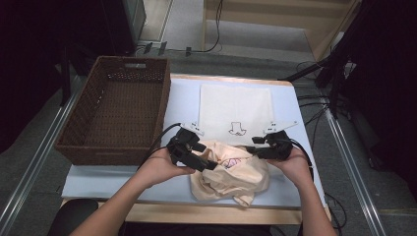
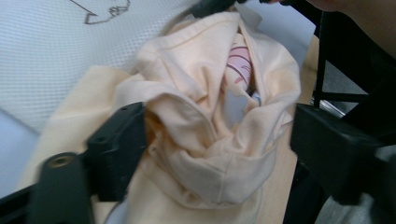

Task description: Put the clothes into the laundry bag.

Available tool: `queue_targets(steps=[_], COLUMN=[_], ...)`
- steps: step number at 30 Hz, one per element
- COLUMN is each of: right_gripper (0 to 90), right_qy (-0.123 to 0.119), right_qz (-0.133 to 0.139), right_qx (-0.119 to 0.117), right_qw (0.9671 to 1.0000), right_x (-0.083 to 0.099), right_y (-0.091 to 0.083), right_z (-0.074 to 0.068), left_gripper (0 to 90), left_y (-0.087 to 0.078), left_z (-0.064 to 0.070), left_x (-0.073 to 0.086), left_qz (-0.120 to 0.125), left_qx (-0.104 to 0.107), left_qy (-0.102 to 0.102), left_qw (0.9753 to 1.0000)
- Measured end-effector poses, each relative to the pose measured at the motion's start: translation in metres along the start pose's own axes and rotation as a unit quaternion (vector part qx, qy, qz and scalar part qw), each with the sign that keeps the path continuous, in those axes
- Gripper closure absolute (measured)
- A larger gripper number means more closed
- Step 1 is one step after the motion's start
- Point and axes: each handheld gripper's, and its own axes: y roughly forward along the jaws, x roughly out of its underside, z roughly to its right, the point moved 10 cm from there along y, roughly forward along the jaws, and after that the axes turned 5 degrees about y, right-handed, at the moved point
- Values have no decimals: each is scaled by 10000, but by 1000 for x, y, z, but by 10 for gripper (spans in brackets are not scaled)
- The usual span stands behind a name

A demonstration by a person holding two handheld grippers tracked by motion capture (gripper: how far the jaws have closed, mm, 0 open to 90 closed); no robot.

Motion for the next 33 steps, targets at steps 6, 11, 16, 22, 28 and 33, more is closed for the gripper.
queue_targets(steps=[6, 11, 16, 22, 28, 33], right_gripper=[539, 681, 860, 872, 872, 873], right_qy=[-24, 194, 242, 156, 81, 4], right_qz=[-148, -256, -379, -100, 103, 287], right_qx=[-73, -115, -16, 193, 303, 359], right_qw=[9999, 9994, 9990, 9996, 9995, 9989], right_x=[4, 5, 0, -23, -38, -49], right_y=[9, 20, 24, 12, 5, -5], right_z=[-4, -5, -4, -5, -10, -14], left_gripper=[331, 344, 344, 344, 346, 348], left_y=[-5, -7, -5, -6, -8, -7], left_z=[-13, -19, -19, -20, -20, -19], left_x=[-1, -2, -2, -2, -3, -3], left_qz=[102, 187, 211, 274, 327, 328], left_qx=[-314, -324, -330, -316, -321, -290], left_qy=[-32, -77, -40, -34, -40, -43], left_qw=[9995, 9993, 9992, 9991, 9989, 9990])
